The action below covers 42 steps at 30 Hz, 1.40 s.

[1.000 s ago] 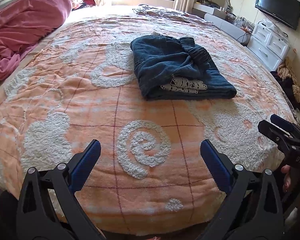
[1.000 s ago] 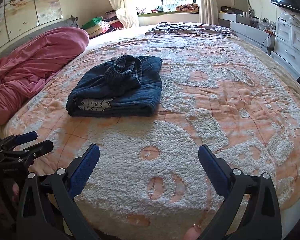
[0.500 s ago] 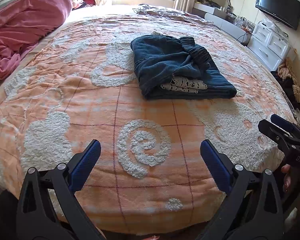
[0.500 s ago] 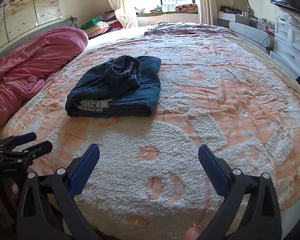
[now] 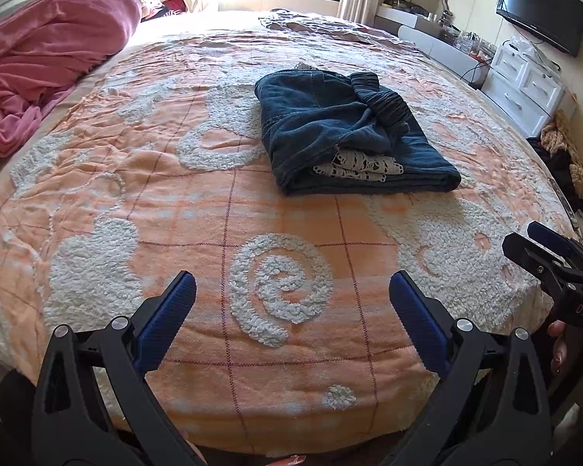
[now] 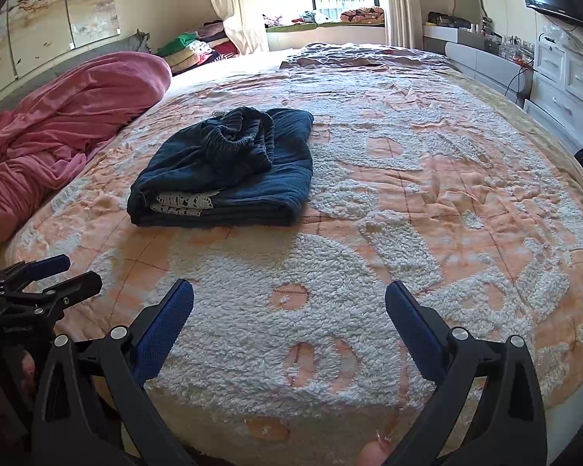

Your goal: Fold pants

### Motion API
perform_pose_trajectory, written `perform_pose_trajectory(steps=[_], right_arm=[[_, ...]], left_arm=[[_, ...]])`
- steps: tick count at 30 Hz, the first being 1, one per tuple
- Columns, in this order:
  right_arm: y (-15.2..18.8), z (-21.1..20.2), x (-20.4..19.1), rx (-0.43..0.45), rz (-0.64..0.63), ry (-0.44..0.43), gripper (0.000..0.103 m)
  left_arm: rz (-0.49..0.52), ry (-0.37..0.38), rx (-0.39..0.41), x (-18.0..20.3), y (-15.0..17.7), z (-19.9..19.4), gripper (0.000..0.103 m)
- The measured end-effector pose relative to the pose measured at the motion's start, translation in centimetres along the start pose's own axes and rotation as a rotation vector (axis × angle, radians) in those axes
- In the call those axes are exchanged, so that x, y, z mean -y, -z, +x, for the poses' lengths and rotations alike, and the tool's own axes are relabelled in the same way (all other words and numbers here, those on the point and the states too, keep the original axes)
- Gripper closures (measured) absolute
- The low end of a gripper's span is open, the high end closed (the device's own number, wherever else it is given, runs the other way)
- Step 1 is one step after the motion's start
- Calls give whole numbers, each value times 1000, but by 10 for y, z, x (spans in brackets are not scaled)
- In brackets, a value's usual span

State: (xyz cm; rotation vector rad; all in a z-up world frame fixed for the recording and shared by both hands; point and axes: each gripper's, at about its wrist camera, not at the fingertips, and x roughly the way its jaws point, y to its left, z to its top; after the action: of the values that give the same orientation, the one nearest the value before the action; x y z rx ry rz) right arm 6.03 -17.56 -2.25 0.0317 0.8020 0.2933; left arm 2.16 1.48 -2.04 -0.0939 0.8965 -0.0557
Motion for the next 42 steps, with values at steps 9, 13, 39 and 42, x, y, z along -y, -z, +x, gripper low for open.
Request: perform_pose_trajectory(steps=[9,13,39,42], right_arm=[[1,-1,0,-3,-1,2,4],[1,-1,0,-6,0,2,4],[-6,9,16,-26,22,45,4],[-15,12,41,-13,56,89,4]], left_arm=[[-4,-2,-2,-2,0,1,9],[-3,-7,-6,-2,0,1,9],[-102,82,37,-25,-14,-10,9],[-115,-15,33,-48,-39,-2,9]])
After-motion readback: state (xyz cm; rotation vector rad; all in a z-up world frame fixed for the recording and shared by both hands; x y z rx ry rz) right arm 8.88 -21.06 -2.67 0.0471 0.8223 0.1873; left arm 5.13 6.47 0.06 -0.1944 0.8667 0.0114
